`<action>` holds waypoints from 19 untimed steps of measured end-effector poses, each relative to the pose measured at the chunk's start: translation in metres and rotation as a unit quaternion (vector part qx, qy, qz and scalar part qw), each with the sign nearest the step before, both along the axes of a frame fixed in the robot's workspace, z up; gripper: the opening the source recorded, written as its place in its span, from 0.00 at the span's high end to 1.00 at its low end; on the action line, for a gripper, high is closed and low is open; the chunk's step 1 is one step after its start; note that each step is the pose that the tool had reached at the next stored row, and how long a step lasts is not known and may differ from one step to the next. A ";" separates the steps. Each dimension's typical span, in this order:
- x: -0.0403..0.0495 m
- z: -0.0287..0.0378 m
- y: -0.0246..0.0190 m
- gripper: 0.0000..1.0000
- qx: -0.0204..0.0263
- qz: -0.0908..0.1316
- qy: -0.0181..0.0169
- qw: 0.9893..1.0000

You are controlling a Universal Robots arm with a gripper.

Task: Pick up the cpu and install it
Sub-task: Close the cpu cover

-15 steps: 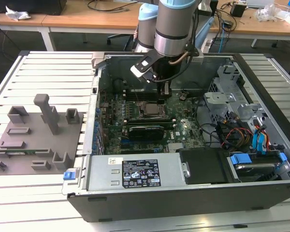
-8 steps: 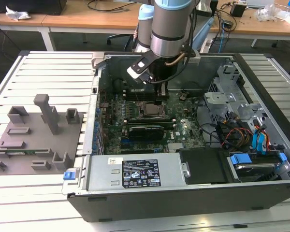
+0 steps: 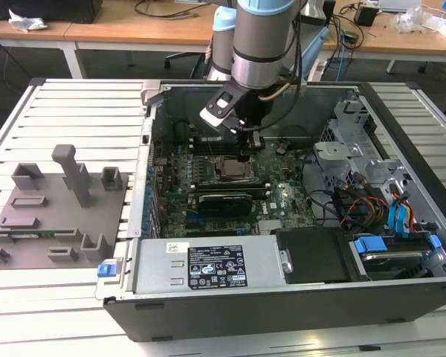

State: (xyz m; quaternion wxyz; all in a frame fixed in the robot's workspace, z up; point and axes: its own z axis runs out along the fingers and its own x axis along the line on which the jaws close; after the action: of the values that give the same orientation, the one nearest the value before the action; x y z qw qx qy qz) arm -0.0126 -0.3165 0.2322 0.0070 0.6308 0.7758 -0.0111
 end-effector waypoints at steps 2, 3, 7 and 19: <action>0.0000 0.0000 0.0000 0.89 0.000 0.023 0.000 1.000; 0.0000 0.0000 0.0000 0.89 0.000 0.033 0.000 0.999; 0.0000 0.0000 0.0000 0.89 0.000 0.083 0.000 0.997; 0.0000 -0.0006 0.0000 0.89 0.000 0.226 0.000 0.974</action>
State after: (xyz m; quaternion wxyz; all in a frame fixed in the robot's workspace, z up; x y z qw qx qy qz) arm -0.0126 -0.3165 0.2316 0.0093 0.4390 0.8984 -0.0093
